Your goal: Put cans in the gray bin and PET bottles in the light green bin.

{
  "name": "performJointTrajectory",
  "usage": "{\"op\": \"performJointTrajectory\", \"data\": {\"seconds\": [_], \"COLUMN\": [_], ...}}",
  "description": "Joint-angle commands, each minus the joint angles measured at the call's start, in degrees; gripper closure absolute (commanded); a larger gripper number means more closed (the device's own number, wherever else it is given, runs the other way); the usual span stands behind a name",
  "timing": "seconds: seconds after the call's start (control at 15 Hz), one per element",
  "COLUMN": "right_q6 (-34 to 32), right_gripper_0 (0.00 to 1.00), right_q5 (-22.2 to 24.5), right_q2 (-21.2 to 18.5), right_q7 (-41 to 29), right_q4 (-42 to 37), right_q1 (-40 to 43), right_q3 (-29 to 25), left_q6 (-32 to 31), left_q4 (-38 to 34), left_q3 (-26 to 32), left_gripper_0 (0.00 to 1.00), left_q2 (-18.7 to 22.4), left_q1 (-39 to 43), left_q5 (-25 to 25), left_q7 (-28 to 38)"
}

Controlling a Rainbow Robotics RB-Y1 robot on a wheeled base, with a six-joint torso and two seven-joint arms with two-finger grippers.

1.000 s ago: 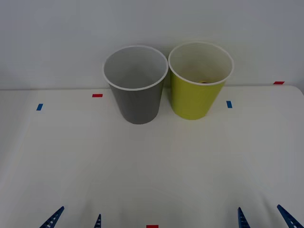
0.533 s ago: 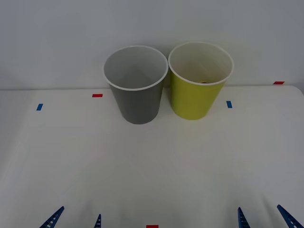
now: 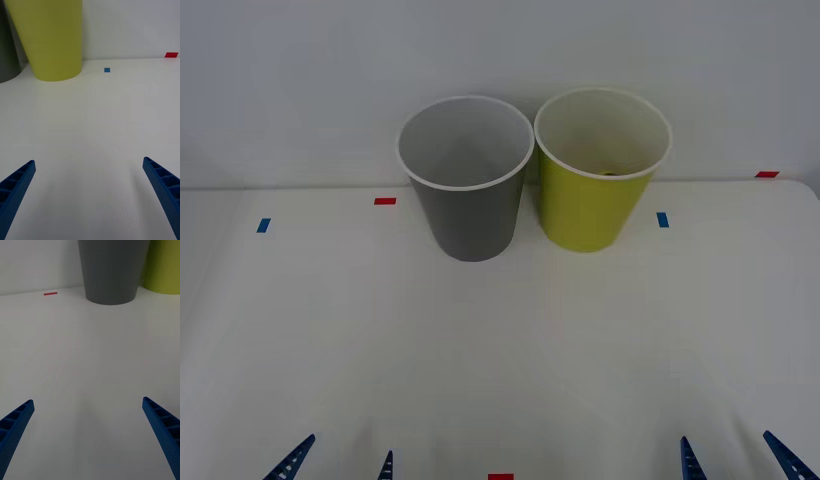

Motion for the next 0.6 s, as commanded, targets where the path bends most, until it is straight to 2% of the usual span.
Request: {"op": "performJointTrajectory", "data": {"seconds": [0.07, 0.6], "right_q6": [0.0, 0.0], "right_gripper_0": [0.0, 0.0], "right_q5": [0.0, 0.0], "right_q2": [0.0, 0.0], "right_q7": [0.0, 0.0], "right_q4": [0.0, 0.0], "right_q1": [0.0, 0.0], "right_q3": [0.0, 0.0], "left_q6": [0.0, 0.0], "left_q4": [0.0, 0.0], "left_q3": [0.0, 0.0], "left_gripper_0": [0.0, 0.0], "left_q2": [0.0, 0.0], "left_q1": [0.0, 0.0], "left_q5": [0.0, 0.0], "left_q7": [0.0, 0.0]}}
